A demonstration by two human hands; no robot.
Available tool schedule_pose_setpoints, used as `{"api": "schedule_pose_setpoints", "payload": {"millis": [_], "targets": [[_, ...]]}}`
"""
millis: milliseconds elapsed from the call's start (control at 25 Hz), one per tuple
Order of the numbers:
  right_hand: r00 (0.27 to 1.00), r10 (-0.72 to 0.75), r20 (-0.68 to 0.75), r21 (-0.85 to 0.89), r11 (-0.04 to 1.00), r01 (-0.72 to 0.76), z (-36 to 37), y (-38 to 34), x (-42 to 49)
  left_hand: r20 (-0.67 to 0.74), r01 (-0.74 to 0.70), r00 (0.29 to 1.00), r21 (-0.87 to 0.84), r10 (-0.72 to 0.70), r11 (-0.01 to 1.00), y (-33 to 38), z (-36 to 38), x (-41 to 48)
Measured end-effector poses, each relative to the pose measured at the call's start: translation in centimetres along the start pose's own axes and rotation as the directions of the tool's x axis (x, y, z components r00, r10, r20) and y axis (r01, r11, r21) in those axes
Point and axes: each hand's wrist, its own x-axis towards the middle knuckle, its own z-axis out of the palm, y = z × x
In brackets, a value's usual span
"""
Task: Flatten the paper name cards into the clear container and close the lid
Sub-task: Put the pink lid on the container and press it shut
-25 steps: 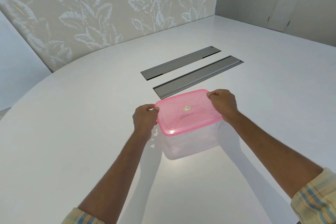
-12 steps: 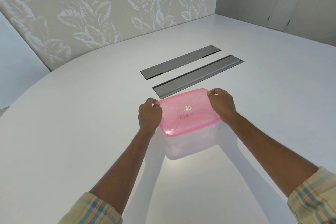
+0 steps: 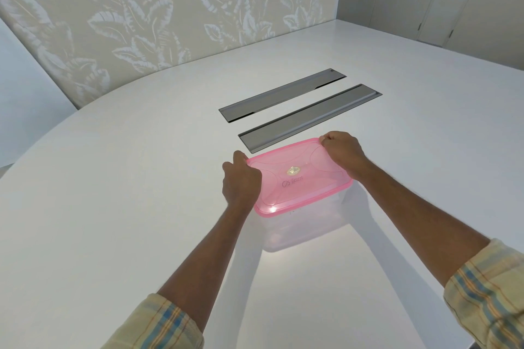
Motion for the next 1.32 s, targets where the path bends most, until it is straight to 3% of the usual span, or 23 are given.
{"api": "schedule_pose_setpoints", "payload": {"millis": [200,440,680,920,1120,1240,1320], "targets": [[0.999,-0.008,0.038,0.034,0.999,0.007,0.6,0.0,1.1,-0.002,0.008,1.0,0.014,-0.008,1.0,-0.3,0.4,0.3],[0.993,-0.053,0.107,-0.201,0.977,0.074,0.2,-0.5,1.8,-0.018,0.015,1.0,0.026,-0.014,1.0,-0.6,0.8,0.3],[0.993,0.026,0.116,-0.32,0.947,0.012,0.8,-0.1,2.2,-0.029,0.013,1.0,0.051,-0.012,0.999,-0.7,1.1,0.4],[0.989,-0.036,0.143,-0.189,0.98,0.063,0.6,0.4,2.8,-0.028,0.005,1.0,0.075,-0.003,0.997,-0.4,1.1,0.2],[0.988,-0.155,0.017,-0.394,0.907,0.149,0.9,-0.3,3.0,-0.019,0.002,1.0,0.09,-0.001,0.996,-0.4,0.9,0.2],[0.962,-0.267,0.056,-0.413,0.871,0.266,1.0,-0.5,3.0,-0.012,-0.002,1.0,0.094,0.003,0.996,-0.3,0.7,-0.1],[0.967,-0.233,0.107,-0.462,0.849,0.256,0.9,-1.4,3.3,-0.007,-0.007,1.0,0.099,0.007,0.995,-0.1,0.7,-0.2]]}}
